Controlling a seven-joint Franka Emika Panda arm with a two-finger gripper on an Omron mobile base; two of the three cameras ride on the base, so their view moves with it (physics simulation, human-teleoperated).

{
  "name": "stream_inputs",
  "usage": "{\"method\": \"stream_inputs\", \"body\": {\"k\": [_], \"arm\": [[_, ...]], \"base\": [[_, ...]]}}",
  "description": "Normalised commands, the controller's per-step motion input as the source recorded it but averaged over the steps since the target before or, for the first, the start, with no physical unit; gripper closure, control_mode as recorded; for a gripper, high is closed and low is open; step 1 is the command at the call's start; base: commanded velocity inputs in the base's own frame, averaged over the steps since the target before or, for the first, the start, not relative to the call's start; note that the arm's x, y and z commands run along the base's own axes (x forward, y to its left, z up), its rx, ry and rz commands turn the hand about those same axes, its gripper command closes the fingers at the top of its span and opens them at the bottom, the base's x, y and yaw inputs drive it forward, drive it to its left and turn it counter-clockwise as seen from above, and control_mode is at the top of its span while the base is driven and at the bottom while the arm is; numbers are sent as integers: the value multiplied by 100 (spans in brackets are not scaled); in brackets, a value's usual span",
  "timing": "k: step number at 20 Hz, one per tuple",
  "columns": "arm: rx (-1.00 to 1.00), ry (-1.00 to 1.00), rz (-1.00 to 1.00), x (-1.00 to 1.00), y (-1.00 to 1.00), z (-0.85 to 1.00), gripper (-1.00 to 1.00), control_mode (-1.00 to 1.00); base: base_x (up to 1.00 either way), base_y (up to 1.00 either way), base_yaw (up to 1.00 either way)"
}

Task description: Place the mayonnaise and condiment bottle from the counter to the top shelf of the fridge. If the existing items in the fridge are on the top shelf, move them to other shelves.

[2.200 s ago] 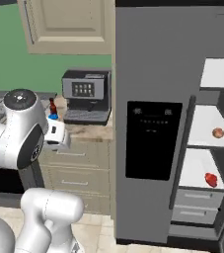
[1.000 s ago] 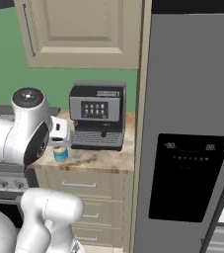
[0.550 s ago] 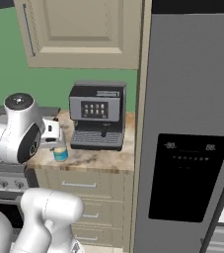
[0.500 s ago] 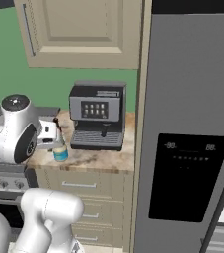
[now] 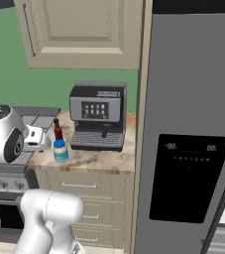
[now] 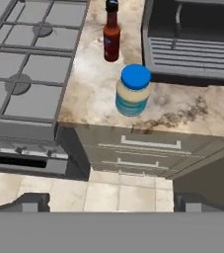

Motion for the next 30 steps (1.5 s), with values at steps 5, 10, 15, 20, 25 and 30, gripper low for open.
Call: {"method": "stream_inputs", "body": {"k": [5,10,15,20,25,30], "arm": [[3,12,-29,86,-8,-11,-100,-100],[1,17,-15,37,-17,-19,-100,-100],[0,14,-4,45,0,-49,-100,-100],[0,3,-2,49,0,-39,-100,-100],[0,-1,0,37,0,-17,-100,-100],[0,0,0,15,0,-37,-100,-100]], "base": [[0,0,0],[0,0,0],[0,0,0],[0,0,0],[0,0,0],[0,0,0]]}}
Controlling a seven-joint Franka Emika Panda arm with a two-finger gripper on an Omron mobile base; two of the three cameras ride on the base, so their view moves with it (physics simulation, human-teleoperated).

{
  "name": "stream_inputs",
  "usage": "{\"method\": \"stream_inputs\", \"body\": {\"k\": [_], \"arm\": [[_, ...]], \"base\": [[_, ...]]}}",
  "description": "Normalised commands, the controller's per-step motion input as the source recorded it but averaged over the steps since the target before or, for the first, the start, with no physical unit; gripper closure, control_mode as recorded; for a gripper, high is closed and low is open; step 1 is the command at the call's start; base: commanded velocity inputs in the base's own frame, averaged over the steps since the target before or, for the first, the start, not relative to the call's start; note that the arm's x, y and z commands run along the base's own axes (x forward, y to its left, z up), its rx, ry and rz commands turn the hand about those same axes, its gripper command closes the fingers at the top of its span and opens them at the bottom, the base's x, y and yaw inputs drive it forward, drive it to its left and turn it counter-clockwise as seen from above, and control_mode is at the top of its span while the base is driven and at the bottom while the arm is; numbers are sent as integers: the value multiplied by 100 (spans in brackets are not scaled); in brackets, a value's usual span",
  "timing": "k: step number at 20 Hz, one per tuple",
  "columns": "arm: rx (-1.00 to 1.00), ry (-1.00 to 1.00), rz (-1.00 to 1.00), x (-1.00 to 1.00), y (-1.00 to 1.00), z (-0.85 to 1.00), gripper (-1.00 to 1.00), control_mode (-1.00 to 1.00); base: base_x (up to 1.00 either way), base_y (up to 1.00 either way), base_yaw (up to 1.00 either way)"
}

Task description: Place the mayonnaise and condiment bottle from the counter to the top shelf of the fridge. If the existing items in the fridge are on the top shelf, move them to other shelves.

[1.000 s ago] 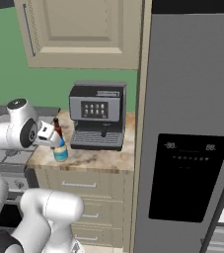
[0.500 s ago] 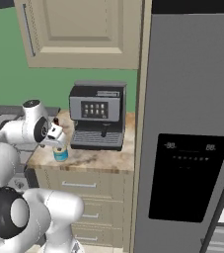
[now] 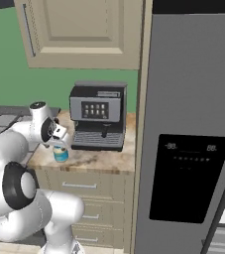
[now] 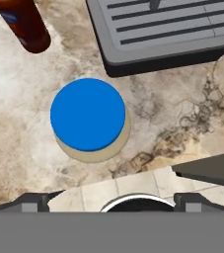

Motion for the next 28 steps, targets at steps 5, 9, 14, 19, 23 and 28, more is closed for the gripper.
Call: {"method": "stream_inputs", "body": {"k": [5,9,14,19,23,28], "arm": [[0,-6,0,17,0,-35,-100,-100],[1,-9,0,20,0,-21,-100,-100],[0,-3,0,17,0,-8,-100,-100],[0,0,0,10,1,0,-100,-100],[0,0,0,9,3,0,-100,-100],[0,-1,0,7,0,-2,-100,-100]], "base": [[0,0,0],[0,0,0],[0,0,0],[0,0,0],[0,0,0],[0,0,0]]}}
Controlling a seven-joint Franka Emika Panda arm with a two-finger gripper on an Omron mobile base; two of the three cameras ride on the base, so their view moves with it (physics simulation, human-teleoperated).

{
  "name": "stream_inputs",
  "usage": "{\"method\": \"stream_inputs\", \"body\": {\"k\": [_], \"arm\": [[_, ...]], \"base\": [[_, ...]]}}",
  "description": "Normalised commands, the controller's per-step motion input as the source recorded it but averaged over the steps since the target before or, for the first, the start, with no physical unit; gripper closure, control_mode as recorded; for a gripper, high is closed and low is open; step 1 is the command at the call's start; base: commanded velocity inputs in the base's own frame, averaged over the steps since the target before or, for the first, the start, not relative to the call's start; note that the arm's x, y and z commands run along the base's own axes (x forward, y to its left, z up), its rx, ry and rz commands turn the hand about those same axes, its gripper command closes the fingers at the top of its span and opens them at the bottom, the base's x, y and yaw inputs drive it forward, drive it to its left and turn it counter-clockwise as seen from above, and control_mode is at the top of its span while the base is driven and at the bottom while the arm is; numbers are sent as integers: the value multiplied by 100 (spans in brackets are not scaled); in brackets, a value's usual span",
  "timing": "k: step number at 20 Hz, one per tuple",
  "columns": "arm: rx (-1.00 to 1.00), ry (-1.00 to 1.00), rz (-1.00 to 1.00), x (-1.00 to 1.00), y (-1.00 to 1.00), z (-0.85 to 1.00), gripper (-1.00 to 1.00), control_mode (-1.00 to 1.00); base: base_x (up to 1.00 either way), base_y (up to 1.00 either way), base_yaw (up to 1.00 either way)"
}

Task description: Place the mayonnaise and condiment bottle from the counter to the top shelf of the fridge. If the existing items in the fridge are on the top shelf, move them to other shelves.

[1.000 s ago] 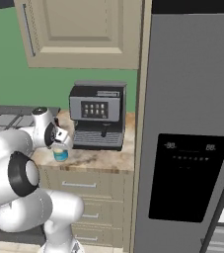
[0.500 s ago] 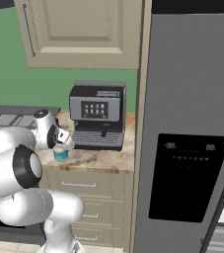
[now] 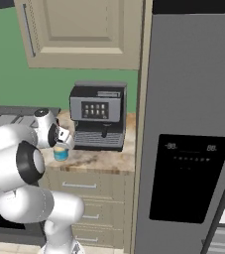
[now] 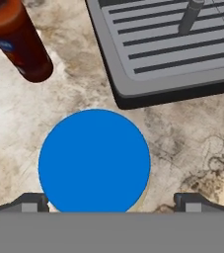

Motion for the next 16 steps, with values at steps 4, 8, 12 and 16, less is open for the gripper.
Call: {"method": "stream_inputs", "body": {"k": [4,8,12,16], "arm": [[0,-3,0,2,4,-2,-100,-100],[0,-3,0,0,6,1,-100,-100],[0,0,0,0,0,2,-100,-100],[0,0,0,2,0,0,-100,-100]], "base": [[0,0,0],[0,0,0],[0,0,0],[0,0,0]]}}
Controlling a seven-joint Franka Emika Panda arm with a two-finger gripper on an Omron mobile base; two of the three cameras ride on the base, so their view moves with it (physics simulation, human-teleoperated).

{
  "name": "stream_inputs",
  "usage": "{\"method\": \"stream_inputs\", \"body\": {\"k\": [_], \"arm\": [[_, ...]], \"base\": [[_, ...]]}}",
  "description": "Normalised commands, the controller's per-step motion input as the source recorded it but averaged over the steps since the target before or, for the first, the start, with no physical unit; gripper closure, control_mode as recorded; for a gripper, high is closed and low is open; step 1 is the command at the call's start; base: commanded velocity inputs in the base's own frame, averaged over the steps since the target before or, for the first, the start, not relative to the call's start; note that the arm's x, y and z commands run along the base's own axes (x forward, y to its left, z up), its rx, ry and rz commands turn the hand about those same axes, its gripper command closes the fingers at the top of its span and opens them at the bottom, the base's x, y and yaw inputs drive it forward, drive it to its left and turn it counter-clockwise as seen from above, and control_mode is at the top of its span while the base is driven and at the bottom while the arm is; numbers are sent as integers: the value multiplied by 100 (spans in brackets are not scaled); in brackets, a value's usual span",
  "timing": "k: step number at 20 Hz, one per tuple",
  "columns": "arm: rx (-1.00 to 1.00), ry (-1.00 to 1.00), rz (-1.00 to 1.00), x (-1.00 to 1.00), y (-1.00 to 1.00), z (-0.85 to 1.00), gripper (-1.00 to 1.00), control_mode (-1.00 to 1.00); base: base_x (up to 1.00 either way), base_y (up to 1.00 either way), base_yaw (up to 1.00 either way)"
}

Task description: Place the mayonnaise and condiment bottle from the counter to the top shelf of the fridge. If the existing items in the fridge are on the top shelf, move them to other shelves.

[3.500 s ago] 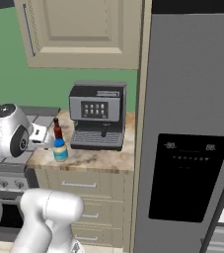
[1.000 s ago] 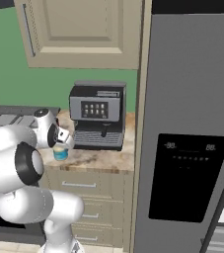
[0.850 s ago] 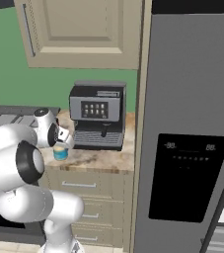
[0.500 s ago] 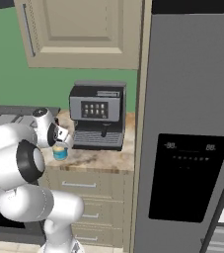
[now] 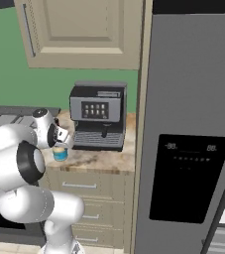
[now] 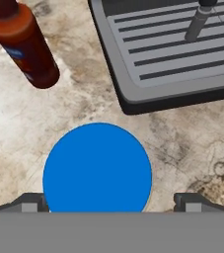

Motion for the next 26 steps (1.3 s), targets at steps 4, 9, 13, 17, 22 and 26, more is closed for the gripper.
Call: {"method": "stream_inputs", "body": {"k": [4,9,13,17,22,26], "arm": [[0,0,0,10,4,0,-100,-100],[-1,-1,0,3,0,0,-100,-100],[-5,-1,0,0,0,-4,100,-100],[0,0,0,0,0,0,100,-100],[9,-11,0,-33,-1,28,100,-100],[22,-35,2,-96,-3,100,100,-100]], "base": [[0,0,0],[0,0,0],[0,0,0],[0,0,0],[0,0,0],[0,0,0]]}}
